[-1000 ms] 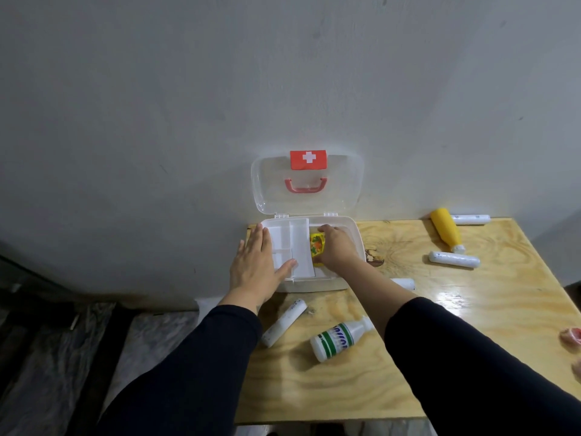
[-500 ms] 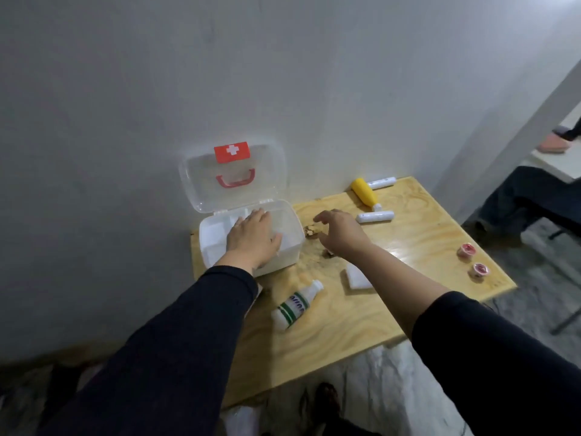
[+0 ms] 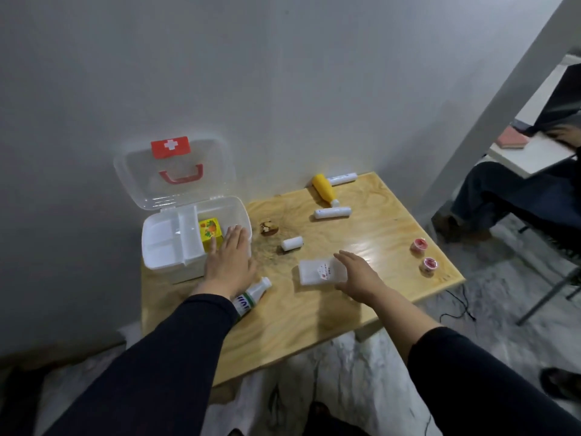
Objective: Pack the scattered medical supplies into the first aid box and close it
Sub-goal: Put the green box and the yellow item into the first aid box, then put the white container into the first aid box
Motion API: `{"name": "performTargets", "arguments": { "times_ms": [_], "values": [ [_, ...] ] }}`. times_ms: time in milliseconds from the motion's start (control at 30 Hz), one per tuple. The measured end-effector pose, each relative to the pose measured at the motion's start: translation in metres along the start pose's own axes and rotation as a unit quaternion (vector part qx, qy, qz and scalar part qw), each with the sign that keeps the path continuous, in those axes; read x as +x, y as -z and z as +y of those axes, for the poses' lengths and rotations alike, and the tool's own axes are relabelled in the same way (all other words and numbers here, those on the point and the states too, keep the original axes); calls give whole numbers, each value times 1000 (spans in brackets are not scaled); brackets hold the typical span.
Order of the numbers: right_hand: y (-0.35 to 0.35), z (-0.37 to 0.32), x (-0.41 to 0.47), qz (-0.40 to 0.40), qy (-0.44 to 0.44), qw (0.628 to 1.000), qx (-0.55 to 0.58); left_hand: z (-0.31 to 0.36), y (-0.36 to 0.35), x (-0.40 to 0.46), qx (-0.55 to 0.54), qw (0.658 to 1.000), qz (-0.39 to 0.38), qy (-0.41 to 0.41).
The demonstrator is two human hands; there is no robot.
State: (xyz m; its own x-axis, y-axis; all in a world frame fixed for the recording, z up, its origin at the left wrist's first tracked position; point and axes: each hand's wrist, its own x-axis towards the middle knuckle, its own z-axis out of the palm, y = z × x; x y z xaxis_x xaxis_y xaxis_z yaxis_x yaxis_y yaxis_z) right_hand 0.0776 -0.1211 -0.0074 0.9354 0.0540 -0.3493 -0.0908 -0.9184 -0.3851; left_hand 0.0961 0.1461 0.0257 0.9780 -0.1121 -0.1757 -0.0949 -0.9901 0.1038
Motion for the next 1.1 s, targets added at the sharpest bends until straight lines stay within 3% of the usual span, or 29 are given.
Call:
{"name": "performTargets", "arguments": {
  "times_ms": [467,767,1100],
  "values": [
    [24,30,1,83,130,984,90,8,-6,-1,-25,998,38,52],
    [80,-67,29,120,244,962,35,-17,18,-15,-60,988,64,125],
    [70,-181,73,90,266,958,-57,-88,28,-16,-73,973,30,215]
  ]
}}
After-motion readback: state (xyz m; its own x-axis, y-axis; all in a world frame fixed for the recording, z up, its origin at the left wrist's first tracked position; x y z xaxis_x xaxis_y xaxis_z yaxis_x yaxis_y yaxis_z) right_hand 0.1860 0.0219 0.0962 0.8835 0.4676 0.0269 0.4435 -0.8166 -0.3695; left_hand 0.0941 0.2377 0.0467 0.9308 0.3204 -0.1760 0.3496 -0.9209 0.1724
